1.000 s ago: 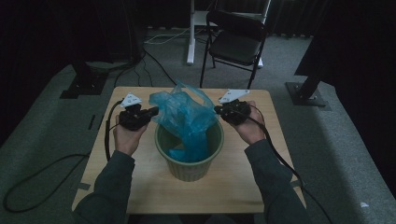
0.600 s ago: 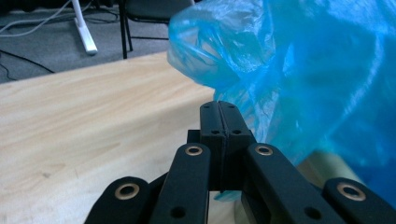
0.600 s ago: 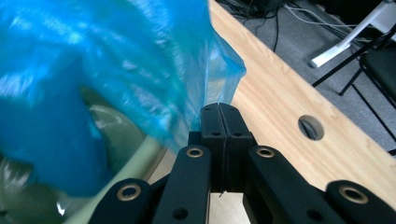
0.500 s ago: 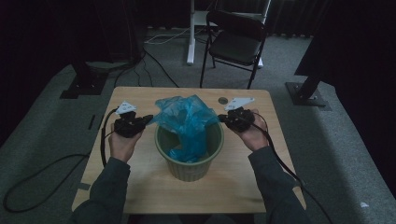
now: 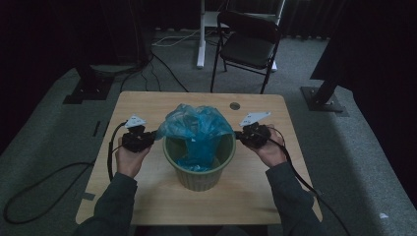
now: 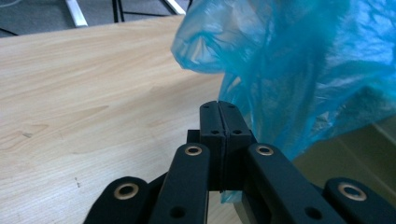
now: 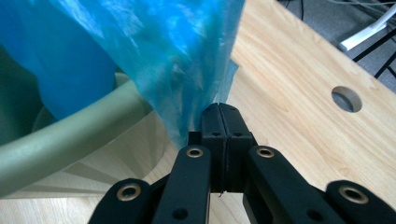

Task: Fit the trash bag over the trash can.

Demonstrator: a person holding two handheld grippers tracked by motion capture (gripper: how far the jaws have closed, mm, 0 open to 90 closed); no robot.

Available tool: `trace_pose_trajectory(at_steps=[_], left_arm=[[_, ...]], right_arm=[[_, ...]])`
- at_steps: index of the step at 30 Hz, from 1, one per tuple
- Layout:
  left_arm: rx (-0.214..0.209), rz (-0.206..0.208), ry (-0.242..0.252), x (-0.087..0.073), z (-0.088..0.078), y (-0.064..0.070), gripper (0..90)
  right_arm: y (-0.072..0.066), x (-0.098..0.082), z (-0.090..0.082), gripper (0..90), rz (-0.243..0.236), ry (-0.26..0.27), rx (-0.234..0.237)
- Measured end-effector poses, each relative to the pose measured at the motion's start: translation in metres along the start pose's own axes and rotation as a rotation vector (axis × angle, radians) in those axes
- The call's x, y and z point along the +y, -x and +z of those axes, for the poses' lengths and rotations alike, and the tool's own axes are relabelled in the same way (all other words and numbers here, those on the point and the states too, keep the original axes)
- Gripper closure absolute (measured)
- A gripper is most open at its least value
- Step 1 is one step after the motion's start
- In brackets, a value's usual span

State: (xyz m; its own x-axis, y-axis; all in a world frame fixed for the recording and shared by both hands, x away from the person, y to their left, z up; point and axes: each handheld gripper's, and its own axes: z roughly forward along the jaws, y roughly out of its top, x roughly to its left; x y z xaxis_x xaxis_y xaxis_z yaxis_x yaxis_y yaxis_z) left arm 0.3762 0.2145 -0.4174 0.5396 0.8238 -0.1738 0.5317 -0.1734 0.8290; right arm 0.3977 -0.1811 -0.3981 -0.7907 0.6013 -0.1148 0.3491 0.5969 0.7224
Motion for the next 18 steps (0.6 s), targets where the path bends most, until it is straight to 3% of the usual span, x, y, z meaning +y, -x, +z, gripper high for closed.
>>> trace_pose_trajectory(at_steps=[1,2,10,18], left_arm=[[0.000,0.000,0.000,0.000,0.000,0.000,82.2],[0.012,-0.002,0.034,0.005,-0.009,-0.001,76.1],[0.020,-0.008,0.086,0.017,-0.025,-0.003,64.9],[-0.024,0.004,0.141,0.025,-0.038,0.001,59.6]], right_arm=[[0.001,0.001,-0.002,88.8,0.004,0.014,-0.006],[0.004,0.004,-0.009,81.3,0.015,0.047,-0.018],[0.011,0.018,-0.031,73.7,0.040,0.131,-0.024],[0.007,0.035,-0.031,68.5,0.028,0.166,0.032]])
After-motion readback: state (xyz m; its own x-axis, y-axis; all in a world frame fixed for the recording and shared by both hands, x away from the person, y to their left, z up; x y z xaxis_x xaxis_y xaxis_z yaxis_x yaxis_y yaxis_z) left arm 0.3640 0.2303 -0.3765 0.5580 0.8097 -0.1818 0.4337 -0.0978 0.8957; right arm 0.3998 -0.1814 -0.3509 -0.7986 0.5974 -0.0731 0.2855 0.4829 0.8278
